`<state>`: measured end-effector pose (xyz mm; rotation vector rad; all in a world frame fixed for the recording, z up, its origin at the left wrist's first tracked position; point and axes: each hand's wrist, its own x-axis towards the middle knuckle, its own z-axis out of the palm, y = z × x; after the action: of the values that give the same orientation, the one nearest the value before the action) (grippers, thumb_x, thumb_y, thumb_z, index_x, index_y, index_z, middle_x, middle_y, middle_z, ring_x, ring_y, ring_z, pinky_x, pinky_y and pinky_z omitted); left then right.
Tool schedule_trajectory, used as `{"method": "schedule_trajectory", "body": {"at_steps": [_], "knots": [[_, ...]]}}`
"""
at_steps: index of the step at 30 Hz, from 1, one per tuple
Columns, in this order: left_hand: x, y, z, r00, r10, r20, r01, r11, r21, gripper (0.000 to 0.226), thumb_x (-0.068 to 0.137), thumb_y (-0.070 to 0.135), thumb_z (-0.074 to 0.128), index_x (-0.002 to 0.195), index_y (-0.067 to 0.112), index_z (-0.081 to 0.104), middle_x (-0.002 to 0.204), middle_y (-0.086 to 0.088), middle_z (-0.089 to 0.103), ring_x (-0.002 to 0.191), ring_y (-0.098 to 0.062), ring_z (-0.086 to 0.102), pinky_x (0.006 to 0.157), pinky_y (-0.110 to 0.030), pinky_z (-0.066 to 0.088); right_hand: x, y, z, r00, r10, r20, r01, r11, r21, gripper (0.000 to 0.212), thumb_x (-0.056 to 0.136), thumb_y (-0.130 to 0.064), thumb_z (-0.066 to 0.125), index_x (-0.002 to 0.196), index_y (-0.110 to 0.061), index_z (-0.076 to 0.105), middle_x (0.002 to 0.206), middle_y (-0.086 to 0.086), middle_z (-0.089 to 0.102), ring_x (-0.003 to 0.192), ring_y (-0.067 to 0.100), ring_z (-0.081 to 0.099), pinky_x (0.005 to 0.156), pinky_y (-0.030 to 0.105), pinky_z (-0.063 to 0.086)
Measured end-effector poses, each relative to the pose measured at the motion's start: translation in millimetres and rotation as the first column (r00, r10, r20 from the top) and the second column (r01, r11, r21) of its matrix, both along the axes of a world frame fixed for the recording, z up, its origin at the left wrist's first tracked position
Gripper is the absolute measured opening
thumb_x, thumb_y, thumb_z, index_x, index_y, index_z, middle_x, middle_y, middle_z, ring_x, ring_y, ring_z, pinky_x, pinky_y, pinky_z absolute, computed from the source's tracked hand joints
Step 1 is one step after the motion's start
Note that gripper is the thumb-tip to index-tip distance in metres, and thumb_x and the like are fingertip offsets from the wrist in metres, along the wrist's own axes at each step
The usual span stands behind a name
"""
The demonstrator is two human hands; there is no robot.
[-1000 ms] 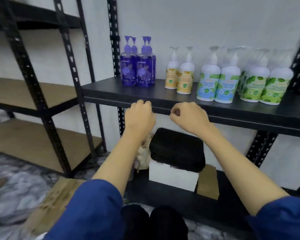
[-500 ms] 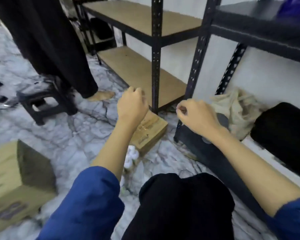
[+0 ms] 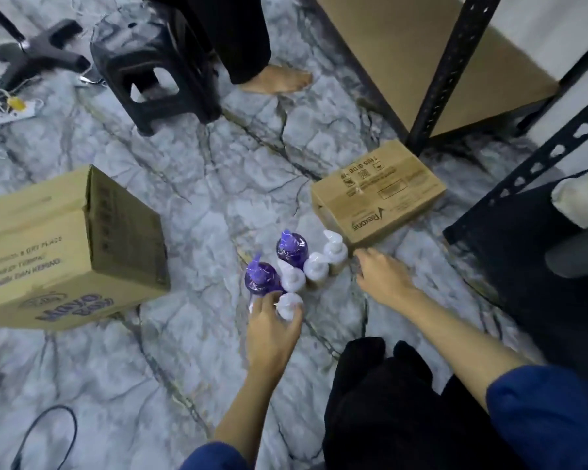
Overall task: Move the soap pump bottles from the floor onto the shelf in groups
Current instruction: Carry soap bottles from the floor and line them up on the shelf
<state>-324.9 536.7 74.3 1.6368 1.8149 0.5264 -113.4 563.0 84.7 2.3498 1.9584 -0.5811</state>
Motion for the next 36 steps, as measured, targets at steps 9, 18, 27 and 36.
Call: {"method": "schedule_trajectory", "body": {"at_steps": [9, 18, 27, 36], "knots": [[40, -23, -69, 0.939, 0.283, 0.194, -0.305, 0.948, 0.094, 0.074, 0.073, 0.003, 0.077, 0.135, -0.004, 0.038, 0.137, -0.013, 0.030, 0.121, -0.014, 0.039, 0.102, -0.006, 0.025, -17, 33, -104, 0.802, -0.194, -0.565, 0.284, 0.956, 0.075, 0.071, 0.073, -0.009, 0.068, 0.138, -0.010, 0.038, 0.135, 0.012, 0.049, 0.122, 0.033, 0.048, 0.093, 0.048, 0.045], [44, -31, -104, 0.879, 0.330, 0.343, -0.382, 0.919, 0.096, 0.091, 0.078, 0.007, 0.074, 0.146, 0.033, 0.018, 0.154, 0.018, 0.015, 0.143, -0.012, 0.022, 0.114, -0.041, 0.024, -13, 50, -114, 0.901, -0.228, -0.370, 0.289, 0.950, 0.118, 0.046, 0.087, -0.021, 0.065, 0.125, 0.002, 0.052, 0.131, 0.018, 0.043, 0.105, 0.040, 0.054, 0.079, 0.044, 0.047], [50, -34, -111, 0.818, 0.453, 0.353, -0.444, 0.889, -0.113, 0.106, 0.083, 0.013, 0.071, 0.141, 0.049, -0.010, 0.147, 0.016, 0.028, 0.131, 0.017, 0.026, 0.102, -0.002, 0.025, -4, 11, -127, 0.925, -0.150, -0.349, 0.240, 0.943, 0.231, 0.048, 0.086, -0.034, 0.059, 0.113, 0.006, 0.059, 0.107, 0.020, 0.056, 0.098, 0.039, 0.055, 0.076, 0.043, 0.047], [62, -20, -131, 0.809, 0.525, 0.265, -0.516, 0.850, -0.108, 0.083, 0.082, 0.015, 0.071, 0.148, 0.013, 0.021, 0.149, -0.001, 0.036, 0.129, 0.005, 0.034, 0.103, -0.003, 0.022, 2, 8, -155, 0.668, -0.283, -0.688, 0.396, 0.918, 0.006, 0.079, 0.064, -0.013, 0.086, 0.131, -0.013, 0.044, 0.124, 0.002, 0.056, 0.114, 0.021, 0.052, 0.087, 0.026, 0.038]]}}
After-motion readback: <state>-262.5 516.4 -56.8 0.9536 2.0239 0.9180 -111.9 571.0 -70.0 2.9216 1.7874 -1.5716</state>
